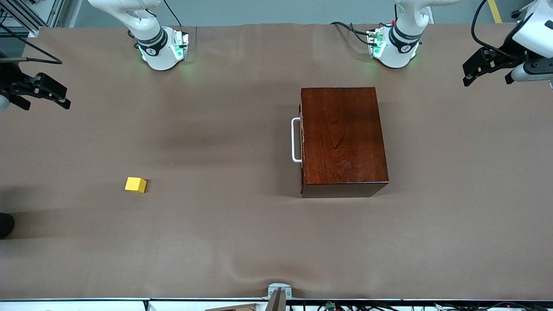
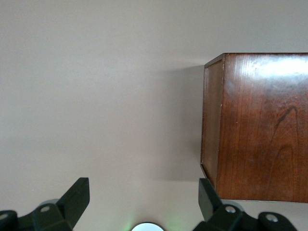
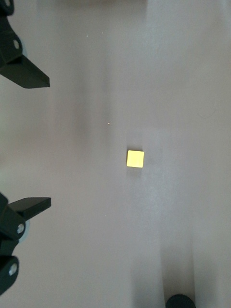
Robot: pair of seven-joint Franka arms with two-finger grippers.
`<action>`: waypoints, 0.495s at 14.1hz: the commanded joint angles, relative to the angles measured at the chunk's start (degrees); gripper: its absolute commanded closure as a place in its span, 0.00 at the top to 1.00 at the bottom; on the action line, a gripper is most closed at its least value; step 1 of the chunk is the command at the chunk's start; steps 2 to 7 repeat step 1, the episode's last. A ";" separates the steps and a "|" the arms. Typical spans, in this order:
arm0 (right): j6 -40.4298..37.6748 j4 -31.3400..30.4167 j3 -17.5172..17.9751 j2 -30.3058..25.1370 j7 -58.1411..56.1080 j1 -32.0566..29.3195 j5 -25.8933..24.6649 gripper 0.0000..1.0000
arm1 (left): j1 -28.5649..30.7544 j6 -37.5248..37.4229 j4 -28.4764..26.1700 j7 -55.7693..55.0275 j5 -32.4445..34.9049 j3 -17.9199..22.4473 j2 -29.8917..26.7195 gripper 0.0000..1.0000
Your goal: Open drawer, take yellow block, close drawer
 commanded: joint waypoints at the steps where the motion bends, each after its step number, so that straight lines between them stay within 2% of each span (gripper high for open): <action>1: -0.72 1.08 -0.26 0.63 -0.69 -0.53 -0.62 1.00 | 0.28 0.14 0.86 1.15 -1.27 -0.15 0.56 1.00; 7: -0.72 1.08 -0.26 0.63 -0.69 -0.53 -0.62 1.00 | 0.28 0.14 0.86 1.15 -1.27 -0.15 0.56 1.00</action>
